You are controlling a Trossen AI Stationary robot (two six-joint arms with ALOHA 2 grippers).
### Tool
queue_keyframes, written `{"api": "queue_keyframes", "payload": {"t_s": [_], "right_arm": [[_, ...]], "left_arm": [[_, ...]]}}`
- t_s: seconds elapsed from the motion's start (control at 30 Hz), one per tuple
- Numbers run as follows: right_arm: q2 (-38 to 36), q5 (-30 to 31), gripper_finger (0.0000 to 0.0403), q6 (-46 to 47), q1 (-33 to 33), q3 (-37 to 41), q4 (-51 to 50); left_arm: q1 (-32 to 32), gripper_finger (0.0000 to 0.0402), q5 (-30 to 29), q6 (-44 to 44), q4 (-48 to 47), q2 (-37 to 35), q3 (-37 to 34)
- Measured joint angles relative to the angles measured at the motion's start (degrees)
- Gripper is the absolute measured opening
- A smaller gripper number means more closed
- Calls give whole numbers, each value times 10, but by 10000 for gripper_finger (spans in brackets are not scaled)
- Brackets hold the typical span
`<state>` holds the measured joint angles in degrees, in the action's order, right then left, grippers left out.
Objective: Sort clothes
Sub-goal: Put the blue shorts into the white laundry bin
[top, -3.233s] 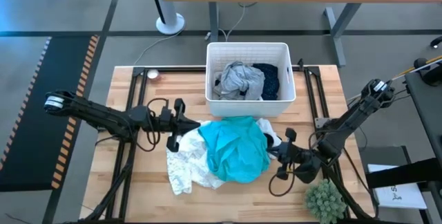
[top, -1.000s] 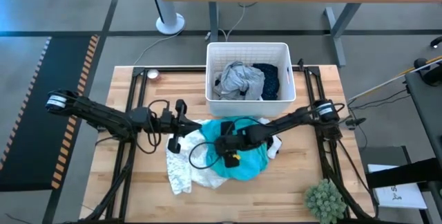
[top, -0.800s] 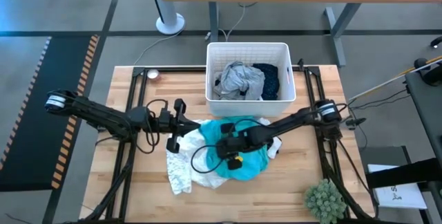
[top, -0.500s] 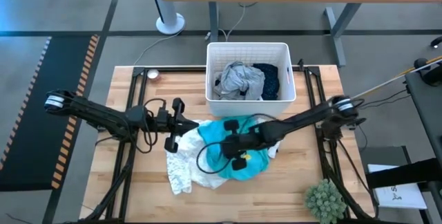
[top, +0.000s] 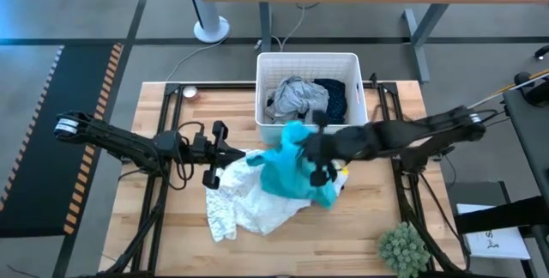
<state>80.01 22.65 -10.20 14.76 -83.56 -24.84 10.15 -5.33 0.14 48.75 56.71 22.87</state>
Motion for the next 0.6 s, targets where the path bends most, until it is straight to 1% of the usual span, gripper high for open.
{"api": "queue_keyframes", "payload": {"t_s": [0.2, 0.3, 0.4, 0.5, 0.6], "right_arm": [[-15, 86, 1, -50, 0, -89, 3], [-6, 141, 1, -97, -1, -146, 20], [8, 179, 1, -162, -2, -203, 47], [26, 197, 0, -213, -10, -264, 65], [44, 201, 0, -242, -28, -327, 73]], "left_arm": [[0, 0, 0, 1, 0, 0, 0], [1, 0, 0, 4, 0, 0, 0], [1, 0, 0, 4, 0, 0, 0], [2, 0, 0, 5, 0, 0, 0], [2, 0, 0, 7, 1, 0, 0]]}}
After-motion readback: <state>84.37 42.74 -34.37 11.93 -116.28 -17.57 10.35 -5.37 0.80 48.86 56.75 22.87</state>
